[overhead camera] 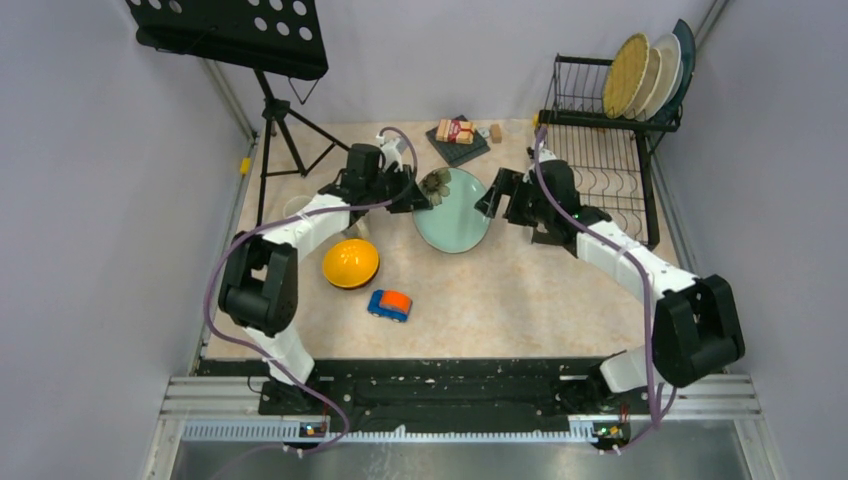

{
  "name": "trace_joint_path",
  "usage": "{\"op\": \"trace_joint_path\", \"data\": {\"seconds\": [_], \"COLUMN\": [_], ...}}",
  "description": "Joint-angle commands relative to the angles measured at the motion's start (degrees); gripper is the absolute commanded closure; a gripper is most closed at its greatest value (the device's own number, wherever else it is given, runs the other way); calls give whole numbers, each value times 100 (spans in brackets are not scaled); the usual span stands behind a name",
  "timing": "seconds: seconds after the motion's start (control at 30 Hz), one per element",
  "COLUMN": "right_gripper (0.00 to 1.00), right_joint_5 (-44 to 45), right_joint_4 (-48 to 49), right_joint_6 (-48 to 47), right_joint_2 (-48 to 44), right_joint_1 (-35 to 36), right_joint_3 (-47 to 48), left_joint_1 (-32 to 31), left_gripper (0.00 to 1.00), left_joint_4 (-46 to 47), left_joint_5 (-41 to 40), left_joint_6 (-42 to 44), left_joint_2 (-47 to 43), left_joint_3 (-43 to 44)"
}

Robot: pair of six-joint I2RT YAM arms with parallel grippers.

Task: Load the mixed dishes into the dish rack
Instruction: Pick up the plate at the center of the board.

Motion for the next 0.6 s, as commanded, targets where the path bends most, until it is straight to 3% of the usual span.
{"op": "trace_joint_path", "data": {"seconds": [0.0, 0.2, 0.33, 0.57], "right_gripper": [15, 15, 15, 20], "right_joint_5": [324, 291, -520, -1612], "right_joint_4": [625, 617, 667, 1597], "right_joint_6": [271, 470, 622, 1173], "right_joint_2": [-515, -763, -706, -534], "right_joint_1": [58, 50, -29, -173], "right_joint_3": [-221, -244, -142, -202], "left_joint_1": [114, 276, 315, 315], "left_gripper": [100, 100, 100, 100], "left_joint_4": [744, 1096, 1554, 2415], "left_joint_5": [748, 1281, 1428, 1964], "left_joint_6": [-323, -557, -668, -1064], "left_joint_2": [-661, -916, -1187, -1389], "left_joint_3": [405, 394, 202, 50]}}
